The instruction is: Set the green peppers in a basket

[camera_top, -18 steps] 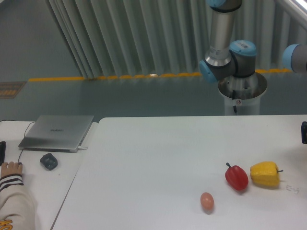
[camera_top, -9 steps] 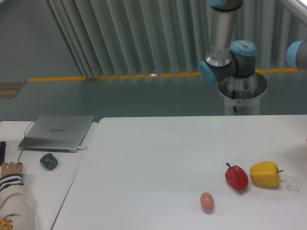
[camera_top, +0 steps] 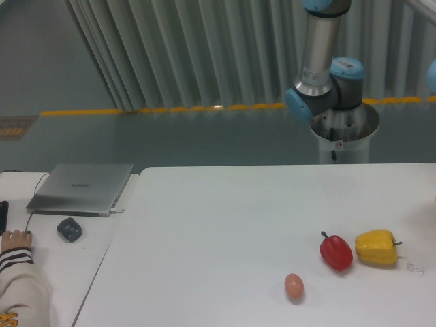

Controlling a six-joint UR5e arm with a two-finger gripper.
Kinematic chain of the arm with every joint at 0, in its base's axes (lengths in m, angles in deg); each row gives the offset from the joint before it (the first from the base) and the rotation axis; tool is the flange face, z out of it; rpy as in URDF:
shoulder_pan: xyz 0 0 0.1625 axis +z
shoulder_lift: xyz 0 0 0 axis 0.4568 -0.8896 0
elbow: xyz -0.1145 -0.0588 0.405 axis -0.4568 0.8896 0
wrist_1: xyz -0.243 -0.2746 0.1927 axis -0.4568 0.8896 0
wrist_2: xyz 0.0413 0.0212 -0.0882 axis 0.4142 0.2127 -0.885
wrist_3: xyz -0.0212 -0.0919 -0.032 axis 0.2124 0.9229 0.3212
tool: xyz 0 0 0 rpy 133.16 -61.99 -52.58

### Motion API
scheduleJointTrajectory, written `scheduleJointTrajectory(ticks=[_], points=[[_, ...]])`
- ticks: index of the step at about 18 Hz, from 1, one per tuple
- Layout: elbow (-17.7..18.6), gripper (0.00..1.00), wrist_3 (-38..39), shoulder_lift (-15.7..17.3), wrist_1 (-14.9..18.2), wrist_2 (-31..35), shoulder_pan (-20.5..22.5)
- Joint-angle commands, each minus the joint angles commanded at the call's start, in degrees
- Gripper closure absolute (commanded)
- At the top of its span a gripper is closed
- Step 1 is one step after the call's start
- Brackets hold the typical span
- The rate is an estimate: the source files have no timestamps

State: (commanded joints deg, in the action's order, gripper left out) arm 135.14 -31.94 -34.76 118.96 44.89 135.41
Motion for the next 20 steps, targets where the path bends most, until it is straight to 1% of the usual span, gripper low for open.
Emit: scheduleJointTrajectory(ticks=[3,4,5,6,7,8,11,14,16,18,20], points=[[1.23,0.43,-3.17,-0.09,-0.09,-0.09,1.58],[1.32,0.4,-3.78,-0.09,-0.09,-0.09,1.76],[1.32,0.33,-4.14,-0.09,0.0,-0.09,1.85],[1.32,0.22,-4.4,-0.09,0.0,-0.09,2.03],[1.41,0.15,-4.41,0.0,0.09,-0.09,2.03],[1.41,0.0,-4.41,0.08,0.17,-0.09,1.94],[1.41,0.0,-4.49,0.44,0.35,-0.09,2.03],[0.79,0.0,-5.98,0.61,3.59,-1.4,1.94],[0.27,0.0,-6.69,0.87,4.22,-2.64,1.59],[-0.17,0.0,-7.39,0.96,6.4,-2.55,1.07],[-0.96,0.0,-12.46,1.66,7.9,-2.64,0.36]])
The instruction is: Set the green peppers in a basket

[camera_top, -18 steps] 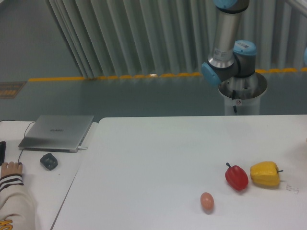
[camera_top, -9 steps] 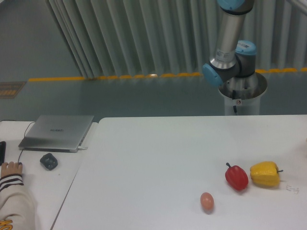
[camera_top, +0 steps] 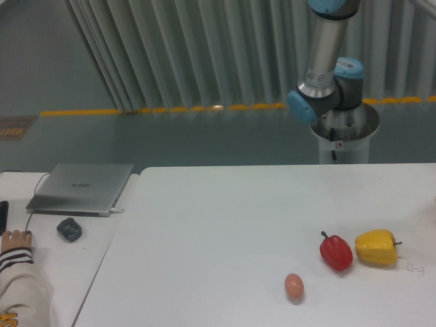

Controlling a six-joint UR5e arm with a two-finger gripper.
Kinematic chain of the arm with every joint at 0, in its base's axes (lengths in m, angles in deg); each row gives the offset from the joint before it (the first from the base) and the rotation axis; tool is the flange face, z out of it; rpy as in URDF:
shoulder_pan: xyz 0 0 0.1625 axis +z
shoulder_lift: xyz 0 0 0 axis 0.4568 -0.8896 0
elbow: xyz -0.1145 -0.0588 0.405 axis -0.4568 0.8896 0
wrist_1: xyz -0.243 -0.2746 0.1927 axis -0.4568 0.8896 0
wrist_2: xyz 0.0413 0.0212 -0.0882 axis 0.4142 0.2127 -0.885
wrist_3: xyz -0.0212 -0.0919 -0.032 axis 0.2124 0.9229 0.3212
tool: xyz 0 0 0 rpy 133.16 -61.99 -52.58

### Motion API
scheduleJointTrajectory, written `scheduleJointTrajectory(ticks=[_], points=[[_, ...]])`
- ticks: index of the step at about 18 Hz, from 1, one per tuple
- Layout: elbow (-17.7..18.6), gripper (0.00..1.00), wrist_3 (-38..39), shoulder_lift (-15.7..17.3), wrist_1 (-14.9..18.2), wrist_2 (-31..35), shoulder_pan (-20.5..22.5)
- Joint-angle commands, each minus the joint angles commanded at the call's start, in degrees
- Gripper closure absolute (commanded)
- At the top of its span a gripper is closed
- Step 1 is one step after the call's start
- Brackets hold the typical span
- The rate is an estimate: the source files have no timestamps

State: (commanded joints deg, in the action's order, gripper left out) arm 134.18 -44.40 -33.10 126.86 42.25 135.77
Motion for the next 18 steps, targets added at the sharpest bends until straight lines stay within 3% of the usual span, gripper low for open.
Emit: scheduleJointTrajectory(ticks=[3,7,11,18], points=[[-0.18,0.0,-6.96,1.23,1.06,-0.44,-0.61],[-2.72,0.0,-8.29,1.24,1.67,0.17,-4.3],[-4.4,0.0,-12.68,0.1,2.03,6.14,-8.78],[-4.84,0.0,-12.95,-1.22,2.03,5.71,-10.2]])
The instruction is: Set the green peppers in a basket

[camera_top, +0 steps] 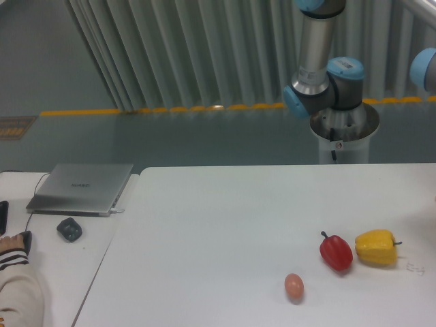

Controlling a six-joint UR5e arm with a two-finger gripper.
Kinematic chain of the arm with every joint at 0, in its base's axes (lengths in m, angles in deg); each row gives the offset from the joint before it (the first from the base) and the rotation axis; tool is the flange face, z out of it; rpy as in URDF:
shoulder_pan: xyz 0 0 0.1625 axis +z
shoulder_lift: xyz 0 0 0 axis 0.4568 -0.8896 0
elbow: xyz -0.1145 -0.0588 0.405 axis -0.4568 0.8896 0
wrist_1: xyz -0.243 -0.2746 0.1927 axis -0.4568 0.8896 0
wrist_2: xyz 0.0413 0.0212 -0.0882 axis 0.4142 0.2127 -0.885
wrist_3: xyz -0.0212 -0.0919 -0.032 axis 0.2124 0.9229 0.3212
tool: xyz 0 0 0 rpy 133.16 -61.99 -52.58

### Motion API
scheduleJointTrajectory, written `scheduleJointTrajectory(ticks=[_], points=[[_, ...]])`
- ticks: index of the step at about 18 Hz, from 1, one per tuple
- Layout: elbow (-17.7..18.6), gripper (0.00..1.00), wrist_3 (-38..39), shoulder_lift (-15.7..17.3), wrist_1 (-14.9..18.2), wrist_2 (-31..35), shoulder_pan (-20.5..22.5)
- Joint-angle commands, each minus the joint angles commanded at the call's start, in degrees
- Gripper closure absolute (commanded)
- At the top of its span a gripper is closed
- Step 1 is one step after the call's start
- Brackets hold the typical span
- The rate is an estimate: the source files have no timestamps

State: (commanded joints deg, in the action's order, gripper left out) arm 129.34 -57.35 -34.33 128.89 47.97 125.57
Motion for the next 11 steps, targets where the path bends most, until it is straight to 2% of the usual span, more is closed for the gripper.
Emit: scheduleJointTrajectory(ticks=[11], points=[[0.44,0.0,0.09,-0.18,0.0,-2.46,0.09]])
